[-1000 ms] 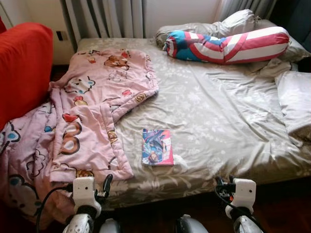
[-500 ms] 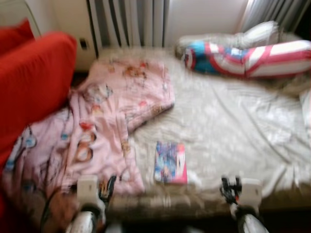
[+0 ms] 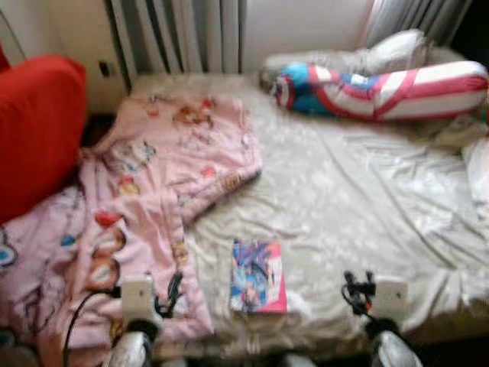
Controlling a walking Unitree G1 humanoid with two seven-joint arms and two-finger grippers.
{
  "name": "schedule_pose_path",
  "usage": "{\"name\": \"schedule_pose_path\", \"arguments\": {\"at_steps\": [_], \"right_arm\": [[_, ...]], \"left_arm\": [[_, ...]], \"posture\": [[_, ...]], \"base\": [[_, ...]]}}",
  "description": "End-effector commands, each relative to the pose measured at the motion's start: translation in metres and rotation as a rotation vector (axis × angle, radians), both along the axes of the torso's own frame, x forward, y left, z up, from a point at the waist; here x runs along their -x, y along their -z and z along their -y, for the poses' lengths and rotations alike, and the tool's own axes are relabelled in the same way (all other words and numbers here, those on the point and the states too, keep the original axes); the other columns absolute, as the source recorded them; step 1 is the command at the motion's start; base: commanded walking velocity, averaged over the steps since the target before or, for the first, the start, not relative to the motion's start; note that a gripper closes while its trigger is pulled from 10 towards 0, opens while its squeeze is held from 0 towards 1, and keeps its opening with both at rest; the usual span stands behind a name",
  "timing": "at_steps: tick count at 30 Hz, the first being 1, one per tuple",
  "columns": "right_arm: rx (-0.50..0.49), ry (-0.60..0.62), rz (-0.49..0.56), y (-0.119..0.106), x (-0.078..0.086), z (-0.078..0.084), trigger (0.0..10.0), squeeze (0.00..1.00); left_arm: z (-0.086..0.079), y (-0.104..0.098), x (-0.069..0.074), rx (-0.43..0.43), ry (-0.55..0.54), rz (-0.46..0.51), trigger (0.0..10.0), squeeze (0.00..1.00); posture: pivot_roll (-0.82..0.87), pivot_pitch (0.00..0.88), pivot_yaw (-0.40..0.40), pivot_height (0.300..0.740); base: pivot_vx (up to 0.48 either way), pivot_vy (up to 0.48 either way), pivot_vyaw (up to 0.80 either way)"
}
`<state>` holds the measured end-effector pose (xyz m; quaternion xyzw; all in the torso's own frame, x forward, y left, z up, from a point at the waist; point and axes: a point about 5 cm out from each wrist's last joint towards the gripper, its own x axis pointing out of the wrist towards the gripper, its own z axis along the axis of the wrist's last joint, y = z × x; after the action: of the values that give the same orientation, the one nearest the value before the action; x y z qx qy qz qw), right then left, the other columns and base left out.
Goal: Clean up the room
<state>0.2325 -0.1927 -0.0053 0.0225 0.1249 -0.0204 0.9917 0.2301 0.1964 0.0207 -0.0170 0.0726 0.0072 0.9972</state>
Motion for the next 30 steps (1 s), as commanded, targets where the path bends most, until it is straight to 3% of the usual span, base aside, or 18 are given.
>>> {"name": "schedule_pose_path", "arguments": {"at_steps": [1,5,10,16,24,30], "right_arm": [[-0.007,-0.007,-0.014,0.002,0.0,0.0,10.0,0.0],[-0.017,-0.011,0.008,-0.002,-0.002,-0.001,10.0,0.0],[-0.012,-0.025,-0.046,0.005,0.001,-0.003,10.0,0.0],[-0.006,-0.063,-0.085,0.011,0.002,-0.009,10.0,0.0],[-0.002,-0.091,-0.118,0.013,-0.007,-0.014,10.0,0.0],[0.017,-0.135,-0.179,0.017,-0.016,-0.022,10.0,0.0]], "left_arm": [[0.001,0.003,0.003,0.004,0.0,-0.012,10.0,0.0],[0.003,0.001,0.0,0.008,0.003,-0.002,10.0,0.0],[0.006,0.0,0.0,0.011,0.013,0.0,10.0,0.0],[0.006,0.0,0.001,0.008,0.017,0.0,10.0,0.0],[0.007,-0.002,-0.001,0.005,0.021,0.005,10.0,0.0],[0.008,-0.009,-0.013,0.0,0.031,0.025,10.0,0.0]], "posture": [[-0.12,0.083,-0.077,0.647],[-0.13,0.085,-0.076,0.647],[-0.13,0.089,-0.075,0.647],[-0.13,0.086,-0.075,0.611],[-0.13,0.091,-0.07,0.611],[-0.12,0.105,-0.064,0.611]], "base": [[0.0,0.0,0.0],[0.0,0.0,0.0],[0.0,0.0,0.0],[0.0,0.0,0.0],[0.0,0.0,0.0],[0.0,0.0,0.0]]}}
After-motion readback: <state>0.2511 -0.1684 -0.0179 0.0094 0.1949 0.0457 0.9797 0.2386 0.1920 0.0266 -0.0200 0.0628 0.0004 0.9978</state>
